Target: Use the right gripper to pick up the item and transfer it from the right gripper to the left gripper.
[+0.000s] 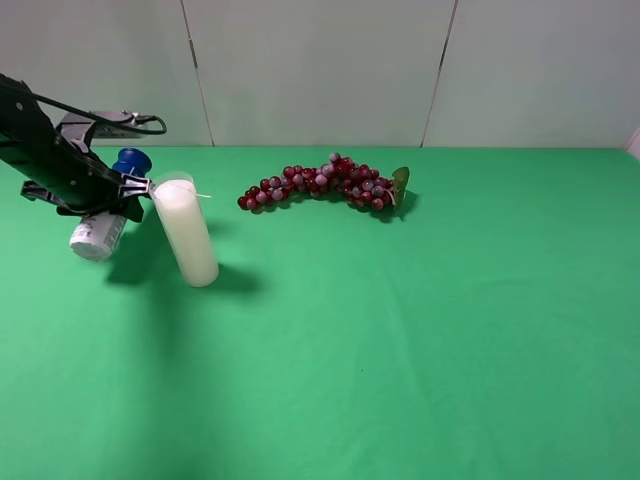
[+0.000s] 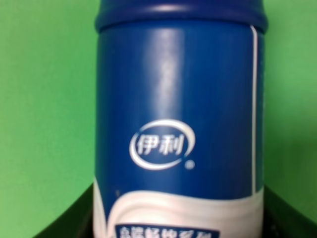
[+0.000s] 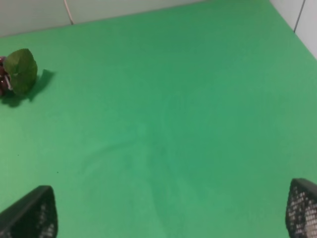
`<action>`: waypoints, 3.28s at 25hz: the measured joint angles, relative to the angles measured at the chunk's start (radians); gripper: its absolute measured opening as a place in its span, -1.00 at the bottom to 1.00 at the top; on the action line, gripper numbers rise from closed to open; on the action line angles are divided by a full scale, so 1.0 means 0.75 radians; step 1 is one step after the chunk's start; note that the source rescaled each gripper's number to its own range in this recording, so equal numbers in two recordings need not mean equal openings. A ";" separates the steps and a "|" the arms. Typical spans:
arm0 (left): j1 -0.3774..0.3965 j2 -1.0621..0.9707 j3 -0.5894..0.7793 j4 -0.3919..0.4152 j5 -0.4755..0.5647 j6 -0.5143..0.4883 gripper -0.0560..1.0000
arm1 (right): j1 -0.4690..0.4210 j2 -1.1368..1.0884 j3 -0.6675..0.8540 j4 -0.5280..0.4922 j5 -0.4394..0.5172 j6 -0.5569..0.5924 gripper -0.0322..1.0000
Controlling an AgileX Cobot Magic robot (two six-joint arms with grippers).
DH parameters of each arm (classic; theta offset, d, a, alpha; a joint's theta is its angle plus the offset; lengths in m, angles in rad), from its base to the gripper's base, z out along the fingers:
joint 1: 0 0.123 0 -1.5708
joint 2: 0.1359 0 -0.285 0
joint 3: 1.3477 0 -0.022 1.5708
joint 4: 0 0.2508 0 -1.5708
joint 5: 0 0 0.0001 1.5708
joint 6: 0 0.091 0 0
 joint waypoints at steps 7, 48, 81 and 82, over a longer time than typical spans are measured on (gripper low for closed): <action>0.022 0.068 0.000 0.000 -0.026 0.000 -0.89 | 0.000 0.000 0.000 0.000 0.000 0.000 1.00; 0.053 -0.973 0.193 0.109 0.156 0.056 0.55 | 0.000 0.000 0.000 0.000 0.001 0.000 1.00; 0.053 -2.211 0.630 0.046 0.937 0.069 0.55 | 0.000 0.000 0.000 0.000 0.000 0.000 1.00; 0.053 -2.244 0.630 0.045 0.962 0.069 0.55 | 0.000 0.000 0.000 0.000 0.000 0.000 1.00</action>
